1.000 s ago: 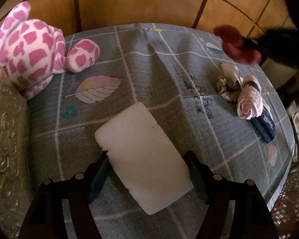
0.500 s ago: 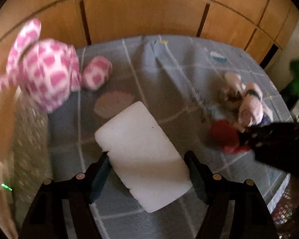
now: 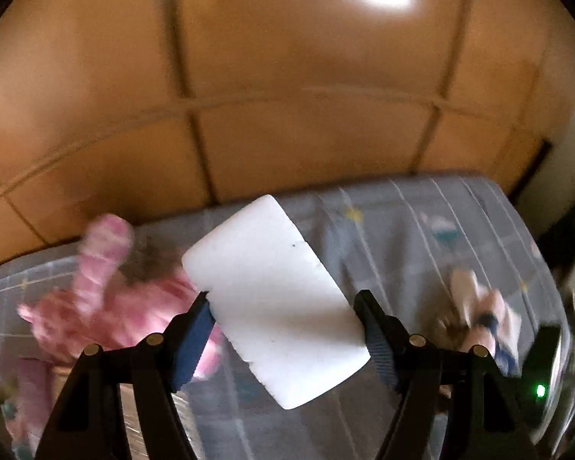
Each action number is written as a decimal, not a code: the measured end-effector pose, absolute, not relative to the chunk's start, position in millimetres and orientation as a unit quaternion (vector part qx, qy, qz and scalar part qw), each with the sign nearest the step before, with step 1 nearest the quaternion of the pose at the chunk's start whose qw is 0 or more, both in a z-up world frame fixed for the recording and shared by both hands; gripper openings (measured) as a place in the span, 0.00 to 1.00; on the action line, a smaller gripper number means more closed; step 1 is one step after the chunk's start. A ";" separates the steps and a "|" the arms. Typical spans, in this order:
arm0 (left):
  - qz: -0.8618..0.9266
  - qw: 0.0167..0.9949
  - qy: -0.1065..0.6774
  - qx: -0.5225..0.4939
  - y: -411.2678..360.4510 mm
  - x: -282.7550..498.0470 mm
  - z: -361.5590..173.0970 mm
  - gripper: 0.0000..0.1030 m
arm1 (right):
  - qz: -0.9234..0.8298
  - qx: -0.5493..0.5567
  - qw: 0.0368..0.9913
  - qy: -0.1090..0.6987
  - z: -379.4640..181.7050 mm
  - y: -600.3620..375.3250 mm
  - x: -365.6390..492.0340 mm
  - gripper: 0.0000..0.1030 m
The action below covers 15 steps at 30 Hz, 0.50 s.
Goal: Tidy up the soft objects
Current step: 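Carry the white block into the gold tray and open the left tool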
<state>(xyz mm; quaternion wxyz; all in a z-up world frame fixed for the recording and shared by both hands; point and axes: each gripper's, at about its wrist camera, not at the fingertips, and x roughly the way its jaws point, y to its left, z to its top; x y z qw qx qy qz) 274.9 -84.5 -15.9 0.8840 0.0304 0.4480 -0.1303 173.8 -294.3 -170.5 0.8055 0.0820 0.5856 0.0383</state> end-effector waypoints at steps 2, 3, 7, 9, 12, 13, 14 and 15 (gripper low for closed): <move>-0.109 0.891 0.440 0.015 -59.7 285.9 -2.8 0.71 | 0.038 0.080 0.807 0.585 -170.9 -293.9 172.8 0.27; -0.098 0.894 0.436 0.009 -46.7 290.0 2.6 0.71 | 0.038 0.080 0.807 0.584 -171.6 -293.6 172.5 0.27; -0.034 0.905 0.423 -0.015 24.7 303.1 20.9 0.71 | 0.037 0.079 0.807 0.584 -171.7 -293.3 174.1 0.27; -0.007 0.906 0.422 -0.029 55.0 307.0 25.1 0.71 | 0.036 0.077 0.807 0.584 -172.3 -290.6 175.0 0.27; 0.042 0.908 0.416 -0.035 107.4 304.1 27.8 0.71 | 0.036 0.075 0.808 0.583 -173.9 -290.4 173.8 0.27; 0.060 0.906 0.417 -0.038 129.6 299.7 26.5 0.71 | 0.036 0.075 0.808 0.583 -173.9 -290.5 173.7 0.27; 0.068 0.905 0.417 -0.041 142.5 296.3 25.1 0.71 | 0.036 0.075 0.808 0.583 -173.9 -290.8 173.6 0.27; 0.077 0.904 0.417 -0.048 158.6 290.5 23.7 0.71 | 0.037 0.075 0.808 0.583 -173.9 -290.8 173.6 0.27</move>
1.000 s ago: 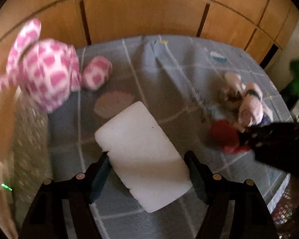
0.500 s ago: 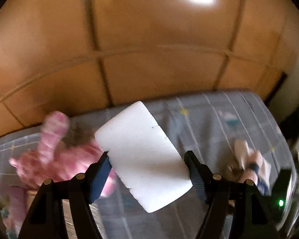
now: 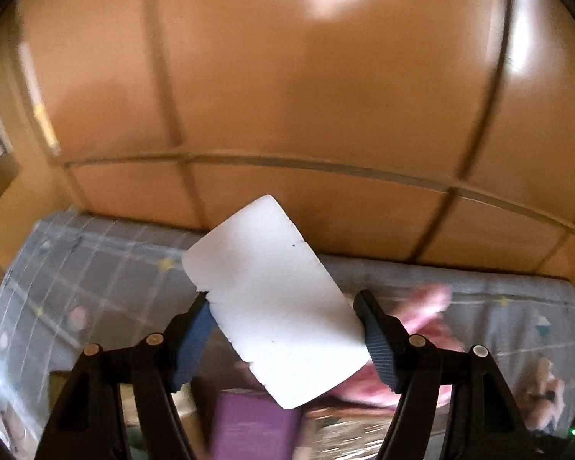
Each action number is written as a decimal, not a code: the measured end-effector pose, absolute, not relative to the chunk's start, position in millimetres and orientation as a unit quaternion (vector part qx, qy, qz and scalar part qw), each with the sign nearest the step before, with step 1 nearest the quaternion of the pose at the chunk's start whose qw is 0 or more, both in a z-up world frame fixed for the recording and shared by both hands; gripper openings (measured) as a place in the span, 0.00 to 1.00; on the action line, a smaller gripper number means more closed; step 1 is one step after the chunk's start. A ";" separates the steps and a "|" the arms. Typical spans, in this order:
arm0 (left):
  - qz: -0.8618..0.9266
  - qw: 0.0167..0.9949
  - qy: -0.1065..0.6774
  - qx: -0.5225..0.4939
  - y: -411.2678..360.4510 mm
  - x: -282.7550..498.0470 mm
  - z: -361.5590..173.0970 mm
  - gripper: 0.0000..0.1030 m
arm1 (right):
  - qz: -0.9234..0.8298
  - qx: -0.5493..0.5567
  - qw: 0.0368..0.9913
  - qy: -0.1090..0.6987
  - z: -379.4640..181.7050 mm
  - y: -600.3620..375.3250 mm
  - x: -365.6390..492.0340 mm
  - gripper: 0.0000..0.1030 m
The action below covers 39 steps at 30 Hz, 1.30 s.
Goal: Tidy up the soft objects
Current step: 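Carry the white block into the gold tray and open the left tool, then carry the red strawberry plush into the gold tray and open the right tool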
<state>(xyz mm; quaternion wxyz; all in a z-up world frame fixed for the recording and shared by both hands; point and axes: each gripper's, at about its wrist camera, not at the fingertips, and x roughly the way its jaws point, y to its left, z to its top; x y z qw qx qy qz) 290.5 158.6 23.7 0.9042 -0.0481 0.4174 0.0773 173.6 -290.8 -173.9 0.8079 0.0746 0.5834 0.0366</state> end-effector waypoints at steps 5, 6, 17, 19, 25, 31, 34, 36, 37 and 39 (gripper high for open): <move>0.111 0.898 0.420 -0.077 227.5 242.6 4.8 0.71 | 0.037 0.070 0.809 0.583 -174.7 -289.3 173.1 0.27; 0.114 0.896 0.419 -0.086 238.6 229.7 0.0 0.71 | 0.037 0.069 0.809 0.583 -174.8 -288.8 173.2 0.27; 0.144 0.876 0.446 -0.115 290.5 114.9 -80.7 0.73 | 0.030 0.053 0.814 0.578 -175.5 -278.9 169.0 0.27; 0.140 0.868 0.461 -0.121 291.9 113.1 -96.3 0.77 | 0.026 0.045 0.817 0.575 -174.9 -276.0 167.5 0.27; 0.138 0.870 0.455 -0.129 295.9 97.9 -114.6 0.94 | 0.003 0.024 0.824 0.566 -173.5 -263.4 161.2 0.27; 0.162 0.882 0.422 -0.135 297.5 70.9 -103.0 1.00 | -0.022 0.026 0.827 0.562 -172.9 -254.4 157.8 0.27; 0.182 0.884 0.411 -0.130 295.2 51.6 -99.8 1.00 | -0.033 0.024 0.828 0.559 -171.1 -253.2 155.7 0.27; 0.183 0.886 0.406 -0.132 293.3 40.4 -99.0 1.00 | -0.041 0.026 0.828 0.558 -171.0 -252.2 155.6 0.26; 0.184 0.885 0.405 -0.136 292.4 34.4 -98.9 1.00 | -0.047 0.027 0.829 0.556 -169.7 -250.7 155.2 0.26; 0.179 0.885 0.407 -0.140 289.8 26.4 -99.2 1.00 | -0.053 0.025 0.831 0.553 -167.1 -247.7 154.8 0.25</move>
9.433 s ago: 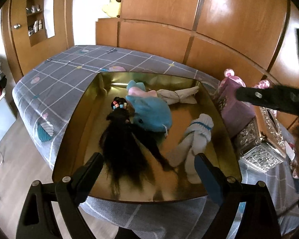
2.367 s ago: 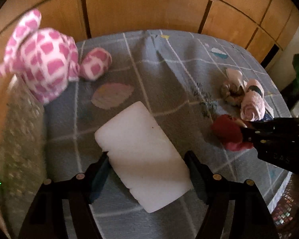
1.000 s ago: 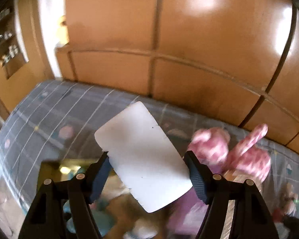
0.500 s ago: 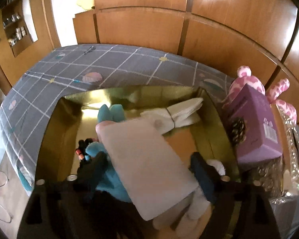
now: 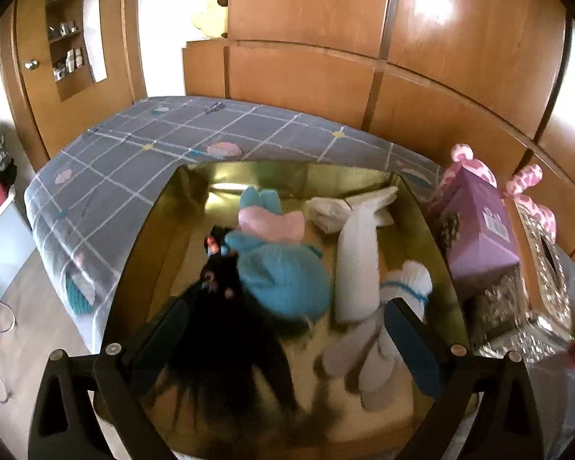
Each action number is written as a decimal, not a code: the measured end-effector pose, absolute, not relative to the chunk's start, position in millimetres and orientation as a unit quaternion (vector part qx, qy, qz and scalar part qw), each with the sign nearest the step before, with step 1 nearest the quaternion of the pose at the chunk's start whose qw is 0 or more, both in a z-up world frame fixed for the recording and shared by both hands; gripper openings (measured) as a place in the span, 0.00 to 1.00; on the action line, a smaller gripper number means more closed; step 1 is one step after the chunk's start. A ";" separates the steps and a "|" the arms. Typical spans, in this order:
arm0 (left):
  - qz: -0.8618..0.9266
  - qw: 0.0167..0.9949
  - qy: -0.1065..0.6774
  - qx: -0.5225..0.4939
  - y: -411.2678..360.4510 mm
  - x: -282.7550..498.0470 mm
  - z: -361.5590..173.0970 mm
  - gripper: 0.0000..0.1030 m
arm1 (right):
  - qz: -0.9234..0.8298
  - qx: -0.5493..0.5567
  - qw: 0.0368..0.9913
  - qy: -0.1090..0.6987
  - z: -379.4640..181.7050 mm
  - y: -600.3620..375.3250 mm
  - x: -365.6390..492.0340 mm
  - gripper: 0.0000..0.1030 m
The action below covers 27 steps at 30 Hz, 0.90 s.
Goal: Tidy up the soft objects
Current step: 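Carry the red strawberry plush into the gold tray and open the right tool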
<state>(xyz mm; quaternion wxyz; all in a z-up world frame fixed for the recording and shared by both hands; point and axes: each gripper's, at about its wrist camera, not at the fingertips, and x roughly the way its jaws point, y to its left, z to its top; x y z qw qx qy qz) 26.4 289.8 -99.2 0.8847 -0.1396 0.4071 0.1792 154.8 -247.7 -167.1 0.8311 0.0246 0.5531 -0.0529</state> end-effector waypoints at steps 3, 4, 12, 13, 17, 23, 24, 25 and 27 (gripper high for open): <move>0.171 0.884 0.410 -0.145 286.4 17.4 -99.9 1.00 | -0.064 0.027 0.836 0.544 -158.6 -242.3 156.8 0.24; 0.169 0.885 0.410 -0.144 284.7 14.7 -99.7 1.00 | -0.066 0.029 0.838 0.541 -157.0 -241.2 159.8 0.24; 0.157 0.891 0.403 -0.136 274.5 4.2 -93.8 1.00 | -0.068 0.063 0.850 0.518 -120.1 -214.1 209.0 0.24; 0.152 0.891 0.405 -0.135 273.6 3.2 -93.5 1.00 | -0.064 0.062 0.853 0.515 -114.5 -207.4 215.0 0.24; 0.151 0.892 0.406 -0.131 272.9 -1.0 -93.0 1.00 | -0.038 0.055 0.867 0.494 -82.1 -168.4 245.4 0.24; 0.153 0.890 0.409 -0.132 276.7 -7.5 -93.1 1.00 | 0.008 0.020 0.886 0.463 -39.1 -96.8 277.2 0.24; 0.154 0.890 0.409 -0.132 277.8 -8.7 -92.8 1.00 | 0.017 0.020 0.890 0.456 -31.1 -83.1 281.5 0.24; 0.154 0.890 0.408 -0.132 278.4 -10.1 -92.1 1.00 | 0.026 0.020 0.892 0.450 -24.3 -70.7 284.8 0.24; 0.158 0.891 0.406 -0.131 279.0 -12.9 -89.7 1.00 | 0.049 0.016 0.897 0.438 -12.3 -44.0 288.8 0.24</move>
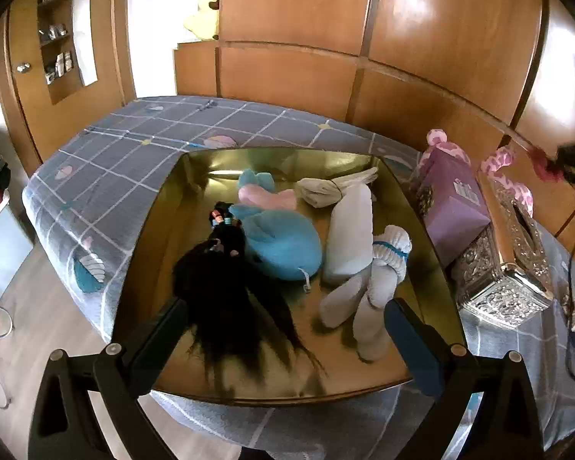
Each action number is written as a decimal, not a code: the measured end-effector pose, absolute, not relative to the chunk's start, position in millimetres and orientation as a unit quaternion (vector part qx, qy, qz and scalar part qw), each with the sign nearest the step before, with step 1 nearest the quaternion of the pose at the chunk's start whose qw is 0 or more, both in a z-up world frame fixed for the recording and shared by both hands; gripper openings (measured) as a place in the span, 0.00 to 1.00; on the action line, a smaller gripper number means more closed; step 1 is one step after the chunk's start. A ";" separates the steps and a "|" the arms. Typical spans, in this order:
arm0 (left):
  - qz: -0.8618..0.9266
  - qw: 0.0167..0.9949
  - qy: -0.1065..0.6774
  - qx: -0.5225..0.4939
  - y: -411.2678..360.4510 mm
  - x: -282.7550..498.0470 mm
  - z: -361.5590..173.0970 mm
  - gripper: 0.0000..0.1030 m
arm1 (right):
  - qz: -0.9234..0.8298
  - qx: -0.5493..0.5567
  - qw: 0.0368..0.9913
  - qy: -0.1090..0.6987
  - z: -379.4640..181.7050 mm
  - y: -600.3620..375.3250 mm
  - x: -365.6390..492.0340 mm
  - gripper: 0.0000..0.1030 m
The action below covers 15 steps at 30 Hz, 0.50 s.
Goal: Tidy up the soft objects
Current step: 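Carry the red strawberry plush into the gold tray and open the right tool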
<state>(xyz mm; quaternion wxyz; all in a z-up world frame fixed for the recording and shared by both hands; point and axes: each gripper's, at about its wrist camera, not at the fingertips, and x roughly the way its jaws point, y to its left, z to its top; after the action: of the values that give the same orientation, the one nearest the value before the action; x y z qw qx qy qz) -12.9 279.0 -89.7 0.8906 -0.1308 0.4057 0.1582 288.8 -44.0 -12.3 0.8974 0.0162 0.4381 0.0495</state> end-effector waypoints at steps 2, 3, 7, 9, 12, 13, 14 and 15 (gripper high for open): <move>0.159 0.891 0.404 -0.131 279.5 -14.9 -87.0 1.00 | 0.074 0.008 0.901 0.428 -3.6 -19.3 287.8 0.24; 0.159 0.892 0.403 -0.131 279.2 -15.4 -86.2 1.00 | 0.096 0.004 0.902 0.421 1.4 -1.7 285.8 0.24; 0.168 0.893 0.400 -0.121 278.3 -17.7 -82.6 1.00 | 0.200 -0.021 0.892 0.405 10.3 65.7 261.5 0.24; 0.171 0.894 0.398 -0.118 278.2 -18.9 -81.7 1.00 | 0.246 -0.043 0.881 0.402 6.5 95.4 244.6 0.24; 0.181 0.894 0.394 -0.113 279.7 -20.0 -80.6 1.00 | 0.312 -0.080 0.854 0.408 -9.1 136.4 212.7 0.24; 0.186 0.894 0.392 -0.113 280.9 -20.9 -80.1 1.00 | 0.326 -0.092 0.847 0.410 -16.0 145.0 204.8 0.24; 0.190 0.894 0.391 -0.113 281.9 -21.7 -79.7 1.00 | 0.345 -0.106 0.836 0.414 -25.0 159.3 191.2 0.24; 0.196 0.894 0.387 -0.112 283.1 -22.6 -78.9 1.00 | 0.357 -0.115 0.827 0.419 -31.0 170.5 180.5 0.24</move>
<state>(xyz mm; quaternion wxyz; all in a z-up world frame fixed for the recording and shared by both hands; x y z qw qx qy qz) -22.6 283.1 -78.9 0.8938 -0.1116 0.3875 0.1962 180.5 170.5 -31.0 0.8270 -0.1148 0.4191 0.3566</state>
